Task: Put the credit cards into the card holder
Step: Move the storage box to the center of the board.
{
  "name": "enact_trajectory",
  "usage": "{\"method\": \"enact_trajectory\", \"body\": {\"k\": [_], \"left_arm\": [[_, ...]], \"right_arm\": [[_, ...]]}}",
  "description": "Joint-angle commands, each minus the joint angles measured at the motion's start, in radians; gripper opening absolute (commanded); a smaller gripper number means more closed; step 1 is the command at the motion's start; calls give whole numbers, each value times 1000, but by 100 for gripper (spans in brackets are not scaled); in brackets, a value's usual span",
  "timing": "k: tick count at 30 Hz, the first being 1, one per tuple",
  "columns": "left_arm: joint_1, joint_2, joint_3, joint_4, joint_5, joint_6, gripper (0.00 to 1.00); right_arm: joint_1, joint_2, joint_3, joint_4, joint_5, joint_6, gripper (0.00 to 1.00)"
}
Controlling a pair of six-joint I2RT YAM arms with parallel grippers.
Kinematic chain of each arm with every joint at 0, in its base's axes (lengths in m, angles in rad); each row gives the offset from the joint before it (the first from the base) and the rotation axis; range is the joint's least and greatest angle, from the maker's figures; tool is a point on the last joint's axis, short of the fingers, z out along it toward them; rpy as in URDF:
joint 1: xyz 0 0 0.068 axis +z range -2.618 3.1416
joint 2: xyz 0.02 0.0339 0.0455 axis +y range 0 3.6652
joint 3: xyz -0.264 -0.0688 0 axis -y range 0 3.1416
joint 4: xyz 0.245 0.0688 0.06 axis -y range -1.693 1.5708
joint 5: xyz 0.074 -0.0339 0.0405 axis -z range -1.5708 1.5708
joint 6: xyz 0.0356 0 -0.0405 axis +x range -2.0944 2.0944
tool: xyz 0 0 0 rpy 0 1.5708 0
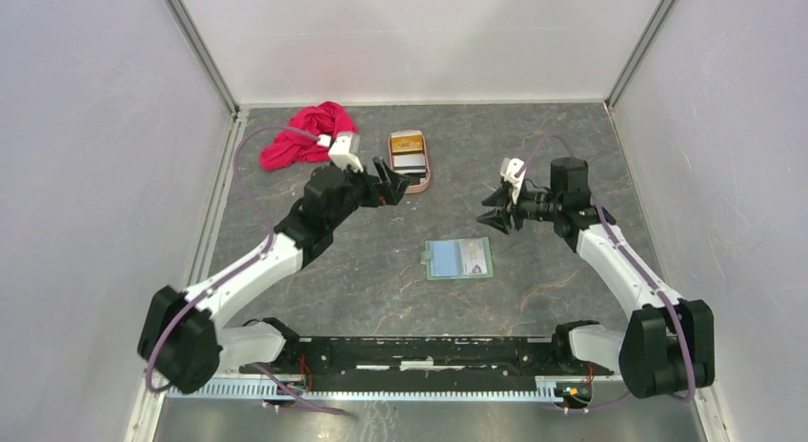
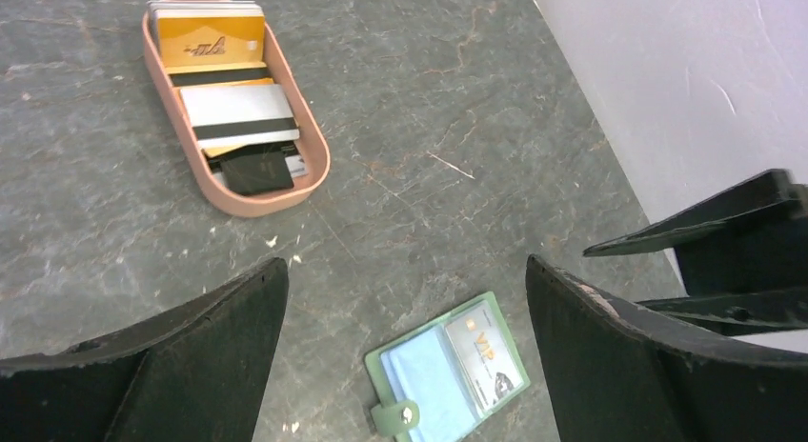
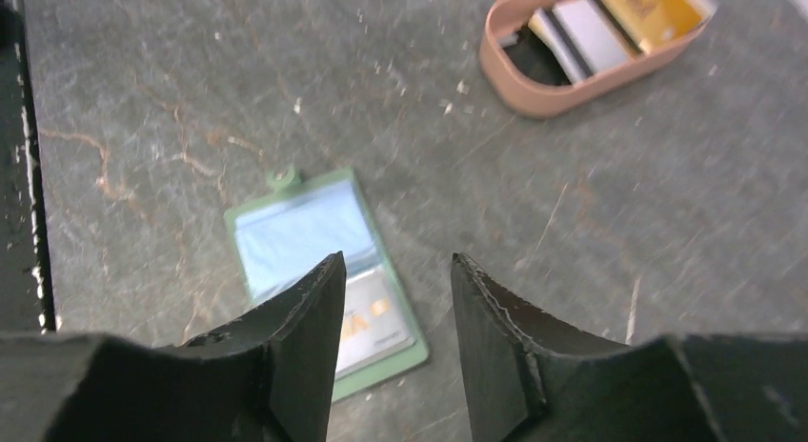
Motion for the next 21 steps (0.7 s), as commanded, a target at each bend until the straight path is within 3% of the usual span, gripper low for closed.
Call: {"method": "enact_trajectory", "body": {"k": [1,4,7,9,12,13,15,21], "left_arm": [[83,163,166,-76,177,70,100],[142,280,259,-73,233,77,100],[200,405,403,-127,232,100,100],[240,495,523,-158,284,103,100],[263,591,630,-257,282,49,100],[264,600,622,-252,286,30,100],[262,585,549,-187,292,1,99],[265,435,311,24,310,-41,100]], "right_arm": [[21,93,187,26,-89,-19,52],[45,190,342,-115,-81,-88,55],[64,246,398,-142,-57,-107,56],[88,280,407,-97,-12,-62,57],[156,375,458,-35,172,90,46],[181,414,499,-34,255,145,41],[199,508,581,-26,402,282,42],[212,735,811,6,431,518,55]]}}
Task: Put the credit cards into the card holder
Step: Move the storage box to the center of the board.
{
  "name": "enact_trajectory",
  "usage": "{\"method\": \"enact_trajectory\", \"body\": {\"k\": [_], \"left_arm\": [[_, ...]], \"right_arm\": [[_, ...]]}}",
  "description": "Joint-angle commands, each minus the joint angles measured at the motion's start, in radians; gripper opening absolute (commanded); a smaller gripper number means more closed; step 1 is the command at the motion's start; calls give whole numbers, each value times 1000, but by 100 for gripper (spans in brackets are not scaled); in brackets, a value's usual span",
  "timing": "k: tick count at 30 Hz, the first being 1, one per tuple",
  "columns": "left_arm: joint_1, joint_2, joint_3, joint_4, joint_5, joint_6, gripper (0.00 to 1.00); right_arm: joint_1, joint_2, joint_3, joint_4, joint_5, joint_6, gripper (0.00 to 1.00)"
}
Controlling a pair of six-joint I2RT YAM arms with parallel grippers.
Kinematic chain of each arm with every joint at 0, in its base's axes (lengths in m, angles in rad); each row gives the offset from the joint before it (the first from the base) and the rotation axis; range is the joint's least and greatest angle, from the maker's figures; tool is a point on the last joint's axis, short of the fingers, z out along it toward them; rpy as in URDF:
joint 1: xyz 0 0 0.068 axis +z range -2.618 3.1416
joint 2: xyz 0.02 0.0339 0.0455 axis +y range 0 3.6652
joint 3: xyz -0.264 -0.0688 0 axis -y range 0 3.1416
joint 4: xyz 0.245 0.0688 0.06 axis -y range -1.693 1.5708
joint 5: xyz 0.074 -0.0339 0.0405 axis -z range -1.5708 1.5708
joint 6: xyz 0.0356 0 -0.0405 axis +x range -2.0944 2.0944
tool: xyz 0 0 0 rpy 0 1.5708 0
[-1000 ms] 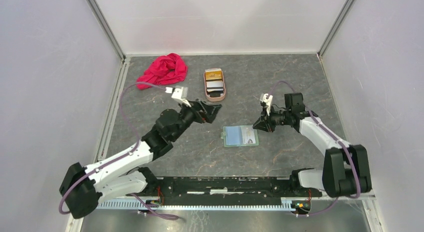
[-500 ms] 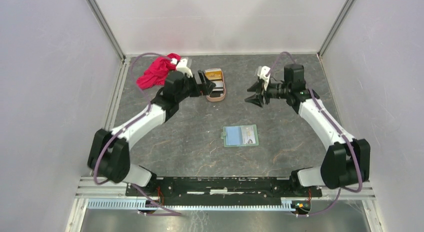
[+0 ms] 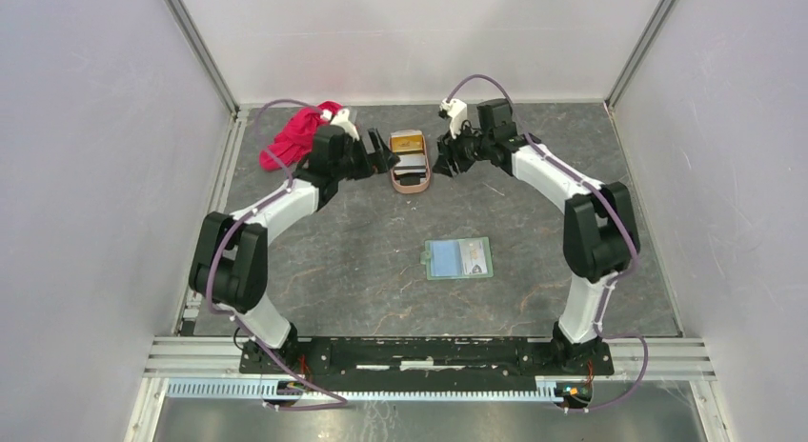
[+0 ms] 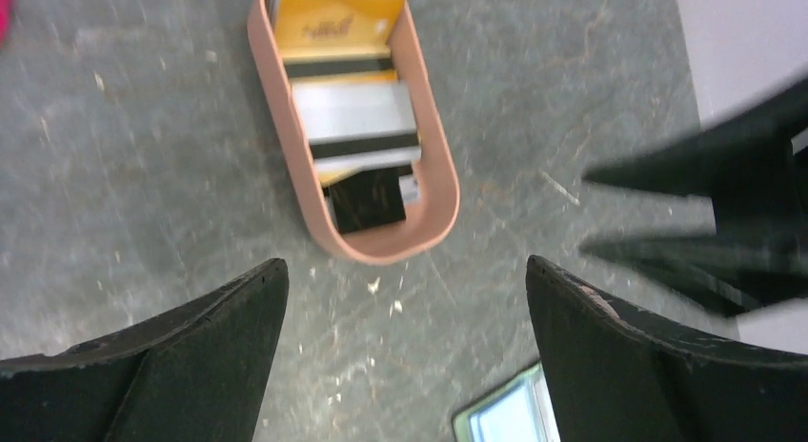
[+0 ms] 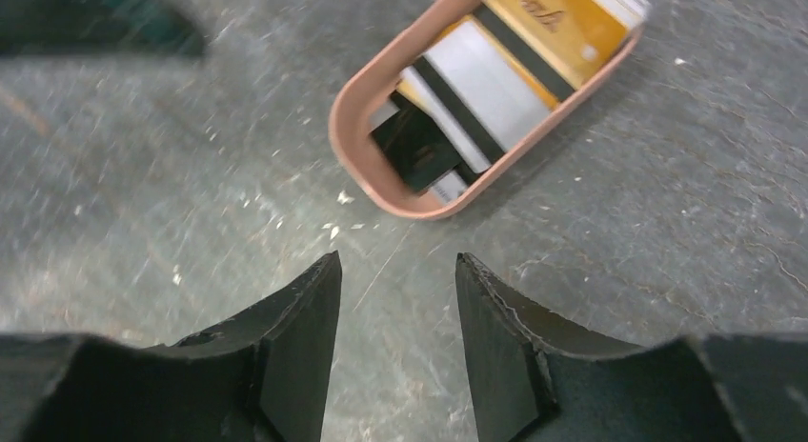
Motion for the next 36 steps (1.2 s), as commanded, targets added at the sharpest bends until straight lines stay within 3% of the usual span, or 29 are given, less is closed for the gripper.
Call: {"method": "enact_trajectory", "body": {"k": [1,7,16,36], "left_arm": [[-1,-128,-125,164,60,-65,100],[106,-132,-258,333,227,-250,100],[116,-204,-389,481,208,-264,100],[116,-196,-400,518,231,-279,100]], "right_arm": [[12,110,169,63,149,256,55],[58,321,405,2,353,337,53],[68,446,507,35,406,404,32],[78,527,555,22,458,383,29]]}}
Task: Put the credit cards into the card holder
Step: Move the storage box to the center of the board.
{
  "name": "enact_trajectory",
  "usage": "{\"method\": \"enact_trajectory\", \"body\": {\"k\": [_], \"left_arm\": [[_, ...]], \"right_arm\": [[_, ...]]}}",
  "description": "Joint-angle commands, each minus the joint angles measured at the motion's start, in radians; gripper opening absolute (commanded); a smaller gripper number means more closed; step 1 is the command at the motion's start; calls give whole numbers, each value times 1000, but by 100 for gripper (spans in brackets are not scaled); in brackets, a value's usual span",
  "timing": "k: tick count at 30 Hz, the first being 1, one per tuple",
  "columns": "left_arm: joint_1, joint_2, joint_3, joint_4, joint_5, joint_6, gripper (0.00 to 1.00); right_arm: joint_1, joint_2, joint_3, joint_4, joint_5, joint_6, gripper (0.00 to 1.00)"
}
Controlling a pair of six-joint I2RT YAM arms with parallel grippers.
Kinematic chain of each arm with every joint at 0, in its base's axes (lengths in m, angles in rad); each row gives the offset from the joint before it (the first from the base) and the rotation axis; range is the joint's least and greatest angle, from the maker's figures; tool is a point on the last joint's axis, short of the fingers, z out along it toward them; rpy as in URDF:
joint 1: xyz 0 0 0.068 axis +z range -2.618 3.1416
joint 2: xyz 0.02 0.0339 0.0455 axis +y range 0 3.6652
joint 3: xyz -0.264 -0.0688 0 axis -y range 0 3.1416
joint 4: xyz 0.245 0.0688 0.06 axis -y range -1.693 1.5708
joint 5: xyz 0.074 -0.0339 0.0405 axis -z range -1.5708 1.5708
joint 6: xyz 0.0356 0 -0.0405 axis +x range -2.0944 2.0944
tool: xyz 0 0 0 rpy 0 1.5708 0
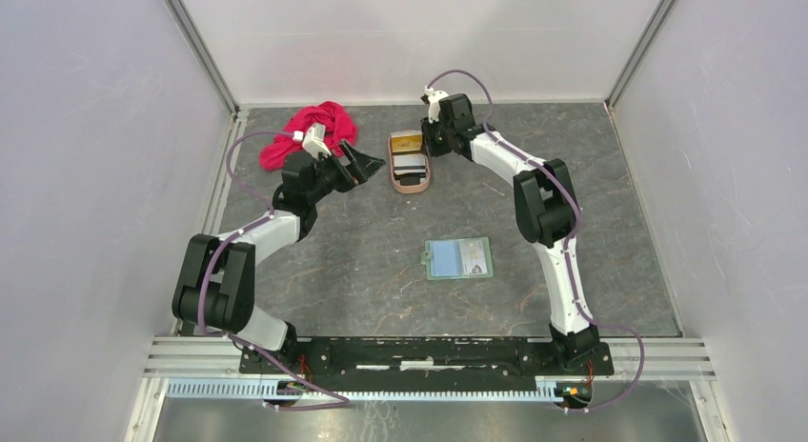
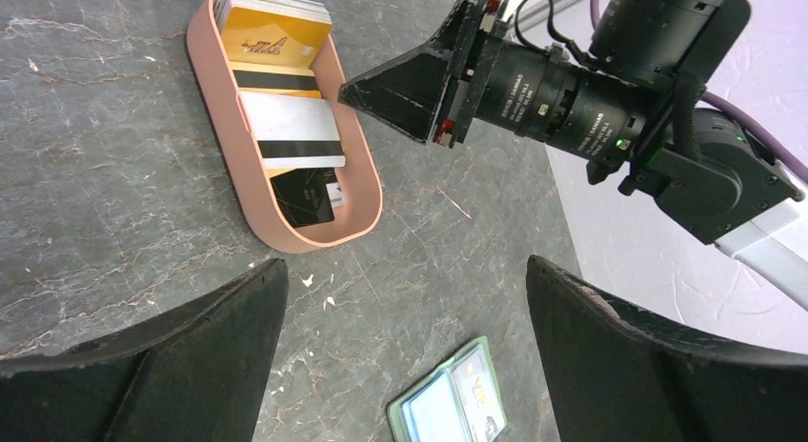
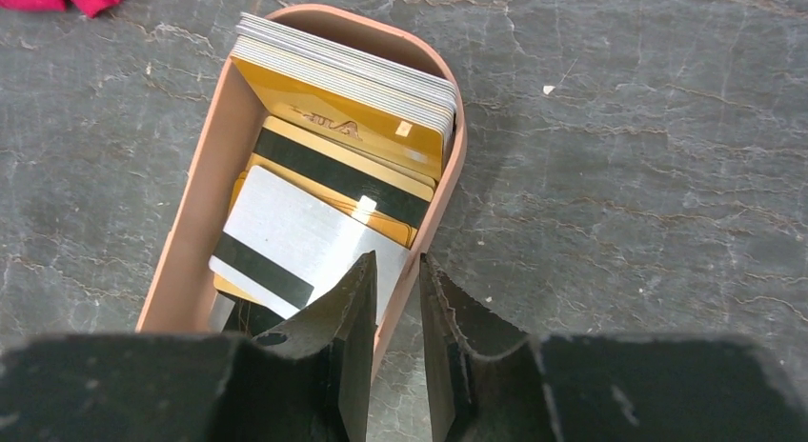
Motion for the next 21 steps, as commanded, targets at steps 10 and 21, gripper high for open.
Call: {"method": "enact_trajectory", "body": {"k": [10,21], "left_arm": [[1,-32,-20,82,27,-42,100],[1,-44,-34,96,24,-44,100]], "right_arm": [[10,21,46,-7,40,-24,23],[10,-10,16,-32,66,-61,18]]}}
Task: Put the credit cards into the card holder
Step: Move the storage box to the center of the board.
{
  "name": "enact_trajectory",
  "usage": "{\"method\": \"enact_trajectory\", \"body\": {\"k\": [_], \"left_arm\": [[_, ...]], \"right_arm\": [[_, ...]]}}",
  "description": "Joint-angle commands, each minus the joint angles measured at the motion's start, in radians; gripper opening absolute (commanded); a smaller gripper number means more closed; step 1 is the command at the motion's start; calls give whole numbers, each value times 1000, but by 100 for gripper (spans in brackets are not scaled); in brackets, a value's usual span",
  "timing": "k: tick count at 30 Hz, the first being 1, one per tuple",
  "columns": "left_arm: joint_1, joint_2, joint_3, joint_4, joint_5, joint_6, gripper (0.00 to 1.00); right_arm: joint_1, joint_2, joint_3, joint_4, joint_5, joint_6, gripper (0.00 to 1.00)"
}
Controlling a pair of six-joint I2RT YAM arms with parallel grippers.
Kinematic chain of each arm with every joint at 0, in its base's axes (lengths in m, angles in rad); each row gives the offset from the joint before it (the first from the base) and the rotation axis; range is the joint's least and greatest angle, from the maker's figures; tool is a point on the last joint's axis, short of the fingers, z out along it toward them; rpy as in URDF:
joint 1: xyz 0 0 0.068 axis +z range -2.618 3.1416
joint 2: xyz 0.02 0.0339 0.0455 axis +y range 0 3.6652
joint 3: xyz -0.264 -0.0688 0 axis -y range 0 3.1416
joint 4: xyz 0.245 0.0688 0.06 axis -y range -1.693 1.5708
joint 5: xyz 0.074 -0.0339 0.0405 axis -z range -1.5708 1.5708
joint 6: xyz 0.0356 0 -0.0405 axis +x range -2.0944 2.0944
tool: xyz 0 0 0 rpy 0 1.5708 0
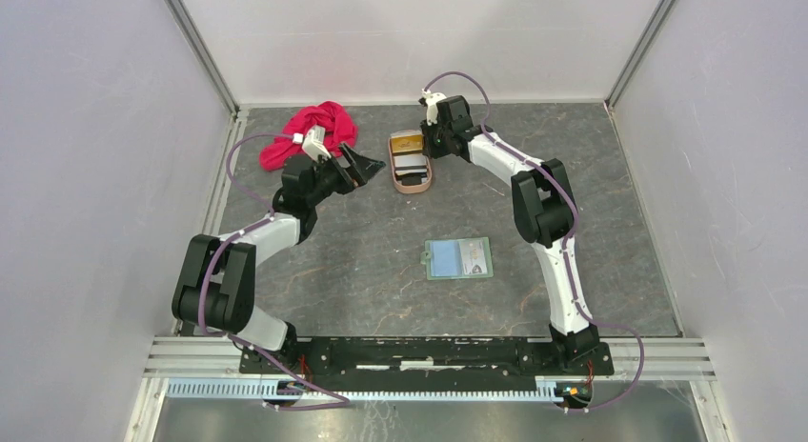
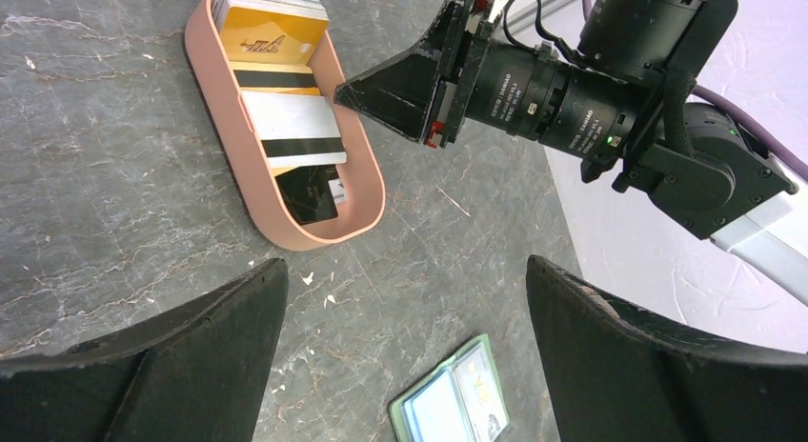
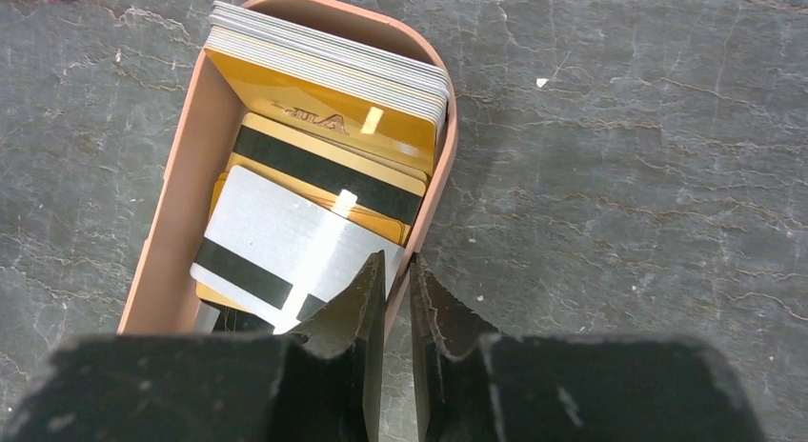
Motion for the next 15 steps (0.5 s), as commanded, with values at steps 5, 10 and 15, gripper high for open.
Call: {"method": "enact_trajectory", "body": {"k": [5,10,15], "left_arm": [[1,-44,-12,58,21,-44,100],[1,-45,-13,60,24,-43,100],[1,-50,-18,64,26,-44,100]], "right_arm": [[4,-43,-1,-28,29,-49,15],[3,-77,-45,-30,35,-83,13],[4,-125,-116,-26,25,-148,12]]}}
